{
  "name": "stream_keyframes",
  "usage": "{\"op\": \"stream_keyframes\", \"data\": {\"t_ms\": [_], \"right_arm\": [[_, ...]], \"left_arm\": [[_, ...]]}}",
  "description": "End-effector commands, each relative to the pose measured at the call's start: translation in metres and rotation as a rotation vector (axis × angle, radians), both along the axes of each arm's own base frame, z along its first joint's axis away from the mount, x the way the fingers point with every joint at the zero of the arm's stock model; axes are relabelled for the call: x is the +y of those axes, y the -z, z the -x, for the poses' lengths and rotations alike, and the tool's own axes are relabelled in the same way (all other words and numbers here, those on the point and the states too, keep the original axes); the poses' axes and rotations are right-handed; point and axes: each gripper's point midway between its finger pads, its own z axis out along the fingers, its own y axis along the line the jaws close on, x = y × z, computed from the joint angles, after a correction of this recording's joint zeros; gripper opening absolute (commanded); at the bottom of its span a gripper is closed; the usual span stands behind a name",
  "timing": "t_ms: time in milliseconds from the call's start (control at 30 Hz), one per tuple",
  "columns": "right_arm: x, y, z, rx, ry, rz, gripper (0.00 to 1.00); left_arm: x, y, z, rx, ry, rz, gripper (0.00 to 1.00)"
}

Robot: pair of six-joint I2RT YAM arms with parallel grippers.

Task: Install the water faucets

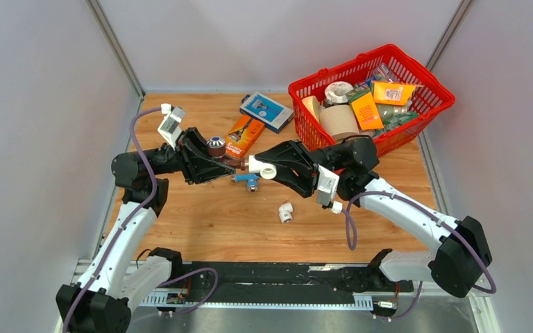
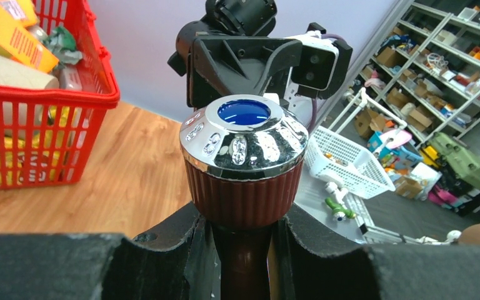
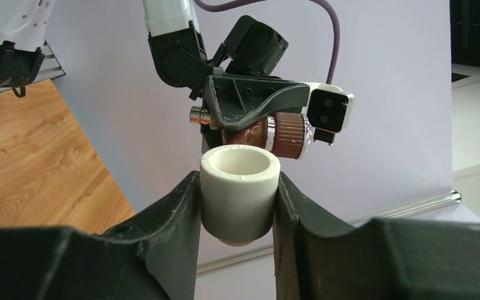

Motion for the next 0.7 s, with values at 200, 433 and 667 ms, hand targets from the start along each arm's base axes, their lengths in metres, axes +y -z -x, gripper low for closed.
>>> {"op": "stream_keyframes", "data": {"t_ms": [200, 433, 667], "right_arm": [[0.006, -0.008, 0.030, 0.114, -0.171, 0.027, 0.00], [0.005, -0.016, 0.031, 0.191, -0.197, 0.019, 0.00], [0.004, -0.027, 0.032, 0.278, -0.231, 0.013, 0.00]], "left_arm": [[-0.006, -0.011, 0.010, -0.328, -0.091, 0.105, 0.00], [0.002, -0.016, 0.004, -0.548, -0.236, 0.145, 0.00], [-0.003, -0.008, 0.005, -0.760, -0.187, 0.086, 0.00]]}}
